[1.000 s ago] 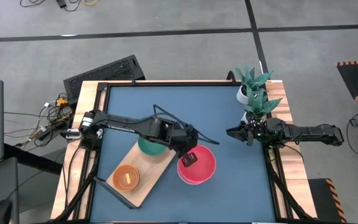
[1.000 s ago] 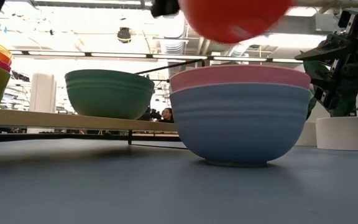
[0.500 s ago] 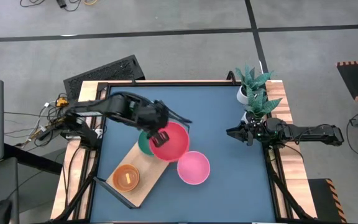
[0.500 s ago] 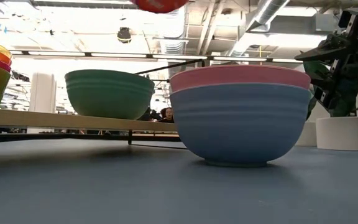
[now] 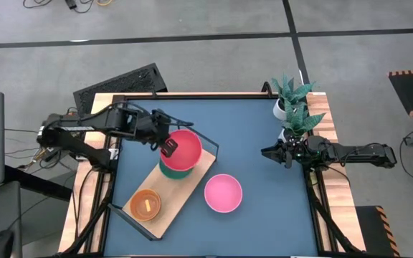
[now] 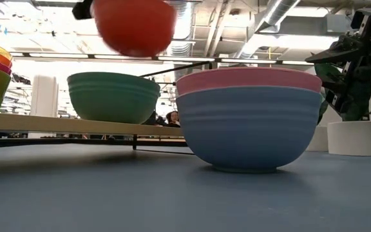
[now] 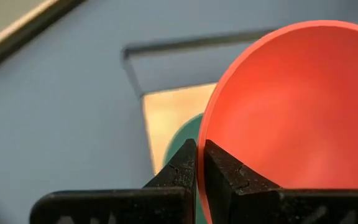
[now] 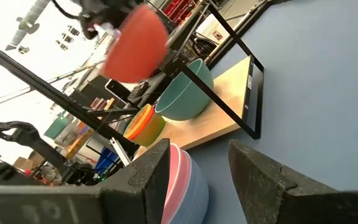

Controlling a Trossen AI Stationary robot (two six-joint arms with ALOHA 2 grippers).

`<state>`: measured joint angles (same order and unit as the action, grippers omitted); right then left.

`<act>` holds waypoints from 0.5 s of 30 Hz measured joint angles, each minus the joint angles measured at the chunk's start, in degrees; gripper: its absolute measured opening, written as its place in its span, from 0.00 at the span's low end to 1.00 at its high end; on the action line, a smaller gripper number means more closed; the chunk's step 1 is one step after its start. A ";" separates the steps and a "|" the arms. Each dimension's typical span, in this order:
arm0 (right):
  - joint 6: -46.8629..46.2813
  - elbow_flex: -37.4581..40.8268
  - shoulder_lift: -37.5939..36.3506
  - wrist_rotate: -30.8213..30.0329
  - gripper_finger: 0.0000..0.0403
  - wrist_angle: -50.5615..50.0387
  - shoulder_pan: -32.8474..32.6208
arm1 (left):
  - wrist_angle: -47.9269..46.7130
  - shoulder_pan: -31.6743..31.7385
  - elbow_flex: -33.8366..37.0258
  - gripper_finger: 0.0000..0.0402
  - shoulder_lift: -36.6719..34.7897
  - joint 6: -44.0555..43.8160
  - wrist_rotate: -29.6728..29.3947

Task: Place and stack bowls onto a shelf
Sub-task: Stack the big red bowl on top of the big green bowl on the shelf

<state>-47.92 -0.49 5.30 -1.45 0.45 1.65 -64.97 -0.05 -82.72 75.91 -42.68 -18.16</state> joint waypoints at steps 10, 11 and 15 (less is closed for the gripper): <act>-0.09 0.00 -0.01 0.00 0.47 0.00 0.00 | 6.82 2.70 15.11 0.00 -3.96 -2.64 6.21; -0.11 0.01 -0.02 0.00 0.47 0.00 0.00 | 6.65 2.71 15.89 0.00 -3.98 -2.66 6.41; -0.26 0.02 -0.02 0.00 0.47 0.00 0.00 | 8.26 2.71 18.50 0.00 -3.99 -3.60 7.28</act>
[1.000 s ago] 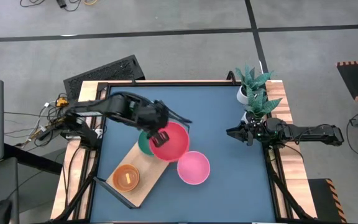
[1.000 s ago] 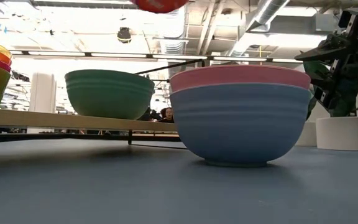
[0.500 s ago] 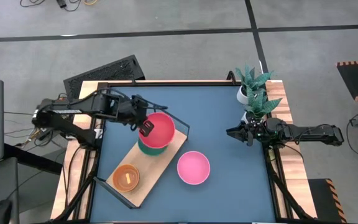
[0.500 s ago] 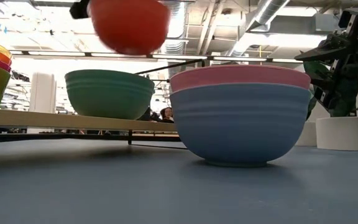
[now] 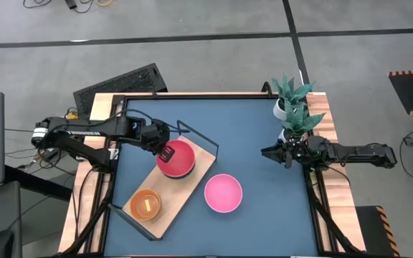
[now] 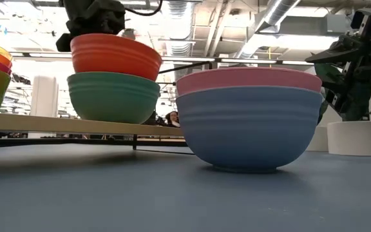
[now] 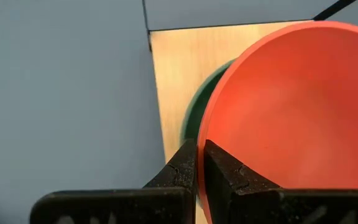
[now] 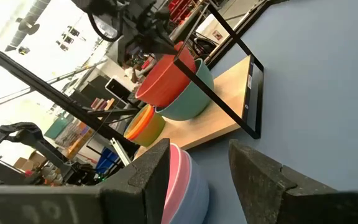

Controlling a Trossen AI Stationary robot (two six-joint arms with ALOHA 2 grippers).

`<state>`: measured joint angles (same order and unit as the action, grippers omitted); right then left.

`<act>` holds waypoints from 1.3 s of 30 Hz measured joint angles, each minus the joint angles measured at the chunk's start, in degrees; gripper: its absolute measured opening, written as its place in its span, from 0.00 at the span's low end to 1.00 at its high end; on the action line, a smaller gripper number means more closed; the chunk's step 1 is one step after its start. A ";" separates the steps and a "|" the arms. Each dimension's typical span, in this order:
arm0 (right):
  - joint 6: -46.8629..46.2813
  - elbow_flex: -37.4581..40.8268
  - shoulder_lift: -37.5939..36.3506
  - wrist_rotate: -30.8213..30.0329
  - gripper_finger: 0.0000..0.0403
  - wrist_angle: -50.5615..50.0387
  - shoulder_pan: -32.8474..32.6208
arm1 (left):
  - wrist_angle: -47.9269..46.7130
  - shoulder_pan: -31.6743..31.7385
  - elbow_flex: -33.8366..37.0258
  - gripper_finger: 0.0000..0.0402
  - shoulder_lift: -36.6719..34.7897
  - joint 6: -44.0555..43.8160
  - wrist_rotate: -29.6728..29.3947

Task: Place and stack bowls onto a shelf
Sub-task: Stack the big red bowl on top of the big green bowl on the shelf

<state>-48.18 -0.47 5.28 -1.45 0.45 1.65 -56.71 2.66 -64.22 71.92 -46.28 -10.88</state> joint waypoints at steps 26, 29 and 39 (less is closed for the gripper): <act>-0.22 -0.01 0.01 -0.01 0.47 0.00 -0.01 | 2.03 -0.07 0.80 0.00 0.39 0.15 -3.57; -0.19 -0.02 0.02 0.00 0.47 -0.02 0.00 | 2.12 -0.07 0.80 0.00 0.41 0.15 -3.58; 0.02 -0.02 0.02 0.00 0.47 0.00 0.00 | 2.29 -0.09 0.78 0.00 1.16 -0.43 -3.53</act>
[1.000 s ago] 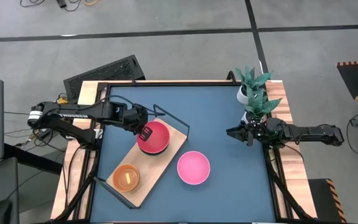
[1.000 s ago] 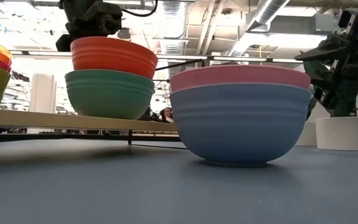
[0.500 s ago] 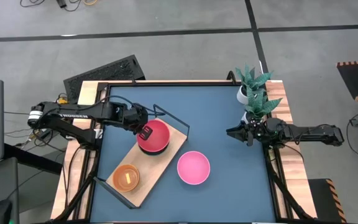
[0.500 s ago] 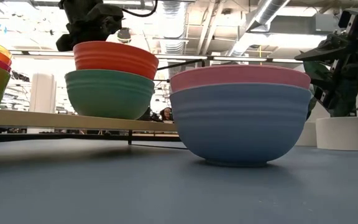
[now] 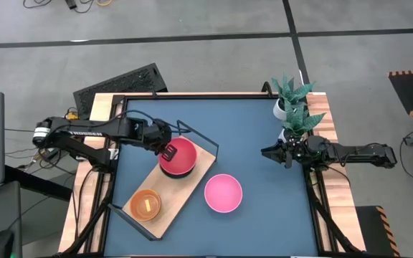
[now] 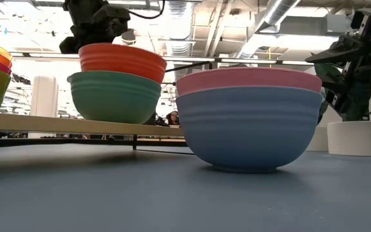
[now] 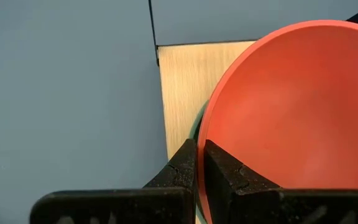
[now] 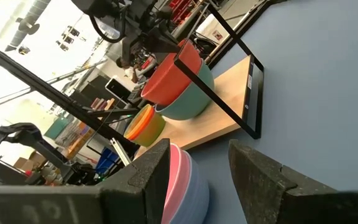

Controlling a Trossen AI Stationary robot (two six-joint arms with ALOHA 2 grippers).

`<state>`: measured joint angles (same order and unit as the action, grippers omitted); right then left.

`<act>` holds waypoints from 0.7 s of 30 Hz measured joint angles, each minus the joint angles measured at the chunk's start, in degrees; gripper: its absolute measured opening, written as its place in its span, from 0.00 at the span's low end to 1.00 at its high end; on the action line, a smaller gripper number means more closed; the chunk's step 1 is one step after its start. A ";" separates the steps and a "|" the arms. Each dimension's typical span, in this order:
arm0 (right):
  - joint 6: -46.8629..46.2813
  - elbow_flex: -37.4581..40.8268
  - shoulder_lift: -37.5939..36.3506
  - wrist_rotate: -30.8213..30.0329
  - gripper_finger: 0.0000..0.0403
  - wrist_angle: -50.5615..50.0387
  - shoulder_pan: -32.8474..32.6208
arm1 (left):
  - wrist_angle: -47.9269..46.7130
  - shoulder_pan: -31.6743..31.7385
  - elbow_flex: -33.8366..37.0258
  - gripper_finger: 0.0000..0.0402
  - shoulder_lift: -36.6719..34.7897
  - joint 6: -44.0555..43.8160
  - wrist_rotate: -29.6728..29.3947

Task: Place and stack bowls onto a shelf
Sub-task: Stack the big red bowl on top of the big green bowl on the shelf

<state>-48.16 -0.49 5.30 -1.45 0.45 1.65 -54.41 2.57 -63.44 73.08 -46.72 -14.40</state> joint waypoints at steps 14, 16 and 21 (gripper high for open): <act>0.24 0.02 -0.02 0.02 0.47 0.00 -0.02 | -0.25 -0.55 0.00 0.01 1.12 -1.39 0.16; 0.24 0.00 -0.02 0.02 0.47 0.00 -0.02 | -0.19 -0.79 0.00 0.03 1.18 -1.95 0.07; 0.22 0.00 -0.02 0.04 0.47 -0.02 -0.02 | -0.26 -0.75 0.00 0.12 1.16 -2.43 -0.80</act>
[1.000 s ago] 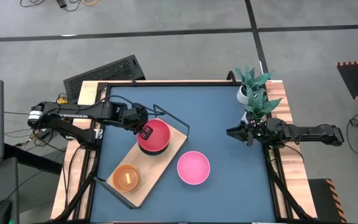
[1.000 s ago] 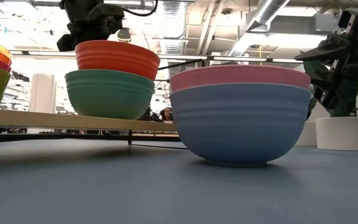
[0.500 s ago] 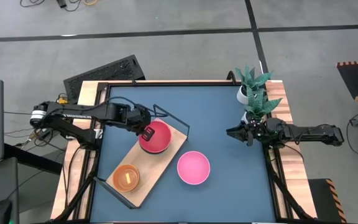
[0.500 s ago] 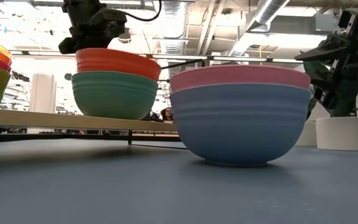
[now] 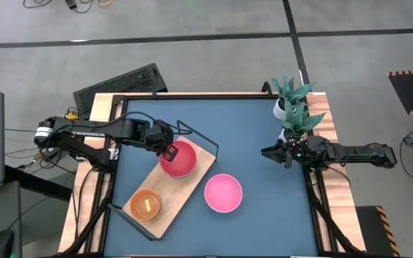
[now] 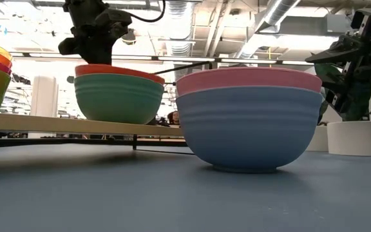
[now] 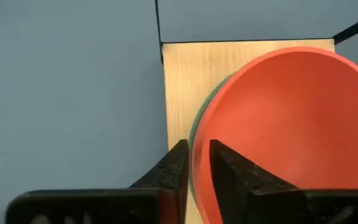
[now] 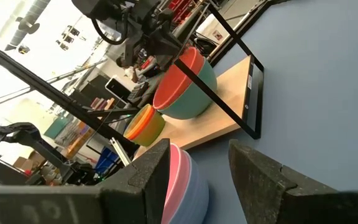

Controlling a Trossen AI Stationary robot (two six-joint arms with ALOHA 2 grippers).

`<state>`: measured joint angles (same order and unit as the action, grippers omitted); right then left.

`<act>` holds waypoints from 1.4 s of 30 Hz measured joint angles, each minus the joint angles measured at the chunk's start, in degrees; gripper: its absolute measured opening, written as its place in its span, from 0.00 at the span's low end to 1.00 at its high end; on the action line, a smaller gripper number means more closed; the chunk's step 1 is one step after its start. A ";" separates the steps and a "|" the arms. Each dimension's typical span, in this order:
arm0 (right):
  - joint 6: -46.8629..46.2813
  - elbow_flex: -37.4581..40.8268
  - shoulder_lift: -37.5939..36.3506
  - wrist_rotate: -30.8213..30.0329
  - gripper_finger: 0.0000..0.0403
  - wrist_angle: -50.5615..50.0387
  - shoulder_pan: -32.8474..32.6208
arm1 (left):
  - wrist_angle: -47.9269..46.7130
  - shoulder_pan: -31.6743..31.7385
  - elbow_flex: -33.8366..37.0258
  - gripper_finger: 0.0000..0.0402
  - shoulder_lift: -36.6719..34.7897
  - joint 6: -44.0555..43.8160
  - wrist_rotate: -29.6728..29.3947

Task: Place and stack bowls onto a shelf
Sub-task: Stack the big red bowl on top of the big green bowl on the shelf, then stack the big pink bowl on top of the big red bowl on the shelf

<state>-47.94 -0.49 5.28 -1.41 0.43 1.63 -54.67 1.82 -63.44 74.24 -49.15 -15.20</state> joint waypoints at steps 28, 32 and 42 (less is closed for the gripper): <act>-0.22 0.02 0.01 0.02 0.47 0.02 0.00 | 33.78 -10.70 -12.28 0.43 10.22 11.46 -1.97; -0.22 0.01 0.02 0.02 0.47 0.02 0.00 | 37.62 -12.03 -12.22 0.43 17.66 11.67 -1.43; -0.60 0.00 0.00 0.02 0.47 0.02 0.00 | 31.06 -13.46 -24.18 0.43 34.03 19.31 -0.30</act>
<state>-48.54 -0.49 5.28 -1.39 0.45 1.63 -23.61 -11.64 -87.62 108.27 -29.84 -15.51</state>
